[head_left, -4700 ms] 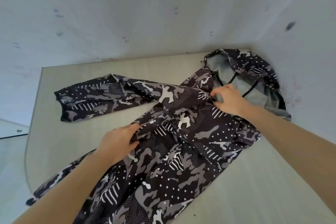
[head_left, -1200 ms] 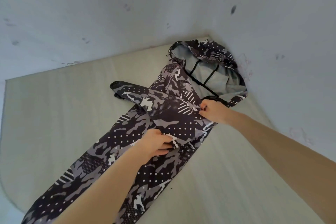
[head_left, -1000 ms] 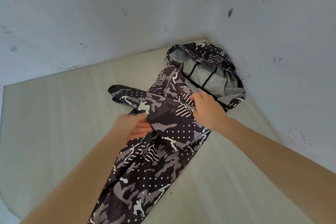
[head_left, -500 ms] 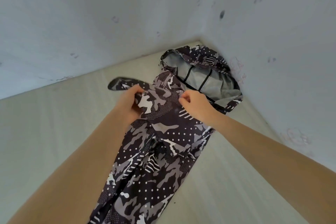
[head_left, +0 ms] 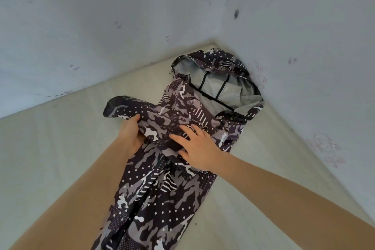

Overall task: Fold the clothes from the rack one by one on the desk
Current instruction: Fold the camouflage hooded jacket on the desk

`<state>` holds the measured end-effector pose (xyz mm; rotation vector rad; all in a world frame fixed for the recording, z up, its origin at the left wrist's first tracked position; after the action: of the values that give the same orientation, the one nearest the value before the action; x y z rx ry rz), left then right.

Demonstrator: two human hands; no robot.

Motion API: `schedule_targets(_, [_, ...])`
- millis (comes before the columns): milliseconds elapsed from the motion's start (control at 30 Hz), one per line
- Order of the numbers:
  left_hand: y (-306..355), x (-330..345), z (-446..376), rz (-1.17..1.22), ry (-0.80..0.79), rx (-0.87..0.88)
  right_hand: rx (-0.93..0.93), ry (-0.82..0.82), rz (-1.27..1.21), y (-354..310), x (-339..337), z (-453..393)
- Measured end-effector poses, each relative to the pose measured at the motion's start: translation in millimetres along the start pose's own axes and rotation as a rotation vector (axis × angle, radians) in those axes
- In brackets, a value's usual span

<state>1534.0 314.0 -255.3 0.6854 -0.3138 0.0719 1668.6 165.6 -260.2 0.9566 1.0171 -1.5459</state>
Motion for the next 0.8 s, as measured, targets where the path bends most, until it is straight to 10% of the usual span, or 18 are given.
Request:
schedule_targets(233, [11, 14, 8, -0.698, -0.058, 0.450, 0.004, -0.174, -0.201, 3, -5, -26])
schedule_targets(533, [-5, 21, 19, -1.821, -0.561, 1.058, 0.584, -0.057, -1.809, 61, -63, -10])
schedule_targets(800, [-18, 13, -3, -2.230, -0.704, 1.149, 0.682, -0.056, -1.253, 65, -59, 0])
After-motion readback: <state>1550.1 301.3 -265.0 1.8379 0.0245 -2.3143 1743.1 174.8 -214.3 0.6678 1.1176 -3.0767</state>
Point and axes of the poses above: each hand's wrist, its own z-axis away from the middle knuckle, its own x-axis out of the palm, y = z × x, the point moved 2 cm from there along -z, towards the middle knuckle, and after that the axes turned 5 degrees about z, right-handed, at the moved point
